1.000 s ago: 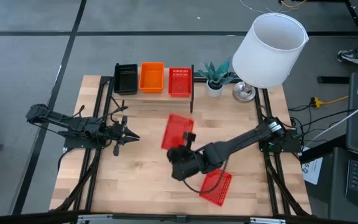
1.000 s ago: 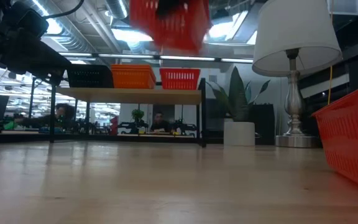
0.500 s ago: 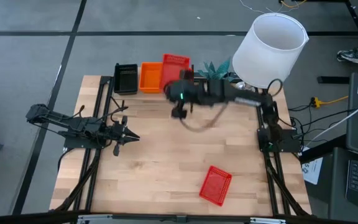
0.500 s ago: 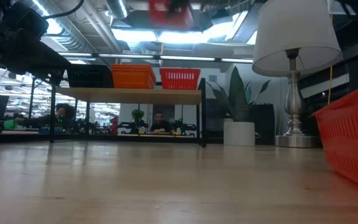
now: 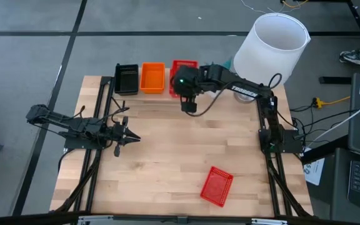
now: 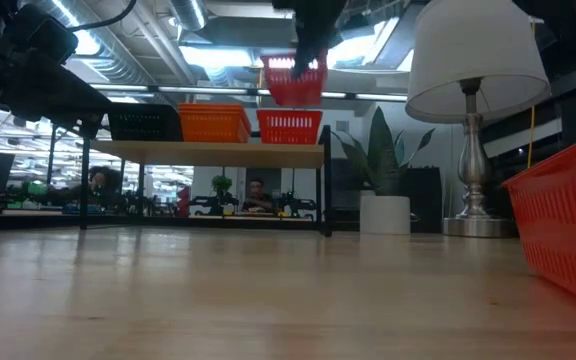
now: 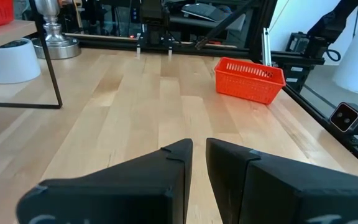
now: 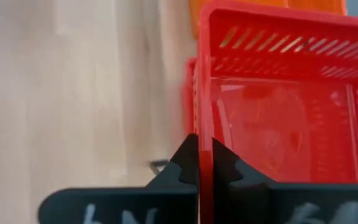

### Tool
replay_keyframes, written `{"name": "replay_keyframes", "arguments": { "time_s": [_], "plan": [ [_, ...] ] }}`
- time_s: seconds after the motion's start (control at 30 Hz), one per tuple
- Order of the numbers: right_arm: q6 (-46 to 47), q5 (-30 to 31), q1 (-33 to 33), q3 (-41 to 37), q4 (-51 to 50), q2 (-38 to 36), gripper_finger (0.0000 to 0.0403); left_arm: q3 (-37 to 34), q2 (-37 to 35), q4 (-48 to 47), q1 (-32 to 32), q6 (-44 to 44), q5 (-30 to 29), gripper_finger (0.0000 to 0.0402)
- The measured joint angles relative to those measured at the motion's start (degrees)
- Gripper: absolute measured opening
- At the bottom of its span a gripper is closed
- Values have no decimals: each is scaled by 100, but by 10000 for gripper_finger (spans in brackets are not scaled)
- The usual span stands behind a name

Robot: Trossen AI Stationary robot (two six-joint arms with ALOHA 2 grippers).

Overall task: Stack baskets on shelf by color
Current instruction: Stack the top red bin on top of the other red bin on the shelf

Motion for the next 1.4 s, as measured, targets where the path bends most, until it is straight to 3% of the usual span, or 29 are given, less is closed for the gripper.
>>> {"name": "replay_keyframes", "arguments": {
  "time_s": [0.37, 0.73, 1.17, 1.4],
  "plan": [
    [-334, -927, -394, -470, 730, 0, 0, 0, 0, 0, 0, -6, 1, 39],
    [-261, -903, -486, -473, 529, 0, 5, 0, 0, 2, 0, -23, -1, 39],
    [-297, -892, -577, -475, 715, 26, 75, 0, 1, 4, 0, -29, 0, 39],
    [-298, -678, -604, -475, 691, 31, 84, 0, 0, 4, -1, -46, 0, 39]
  ]
}}
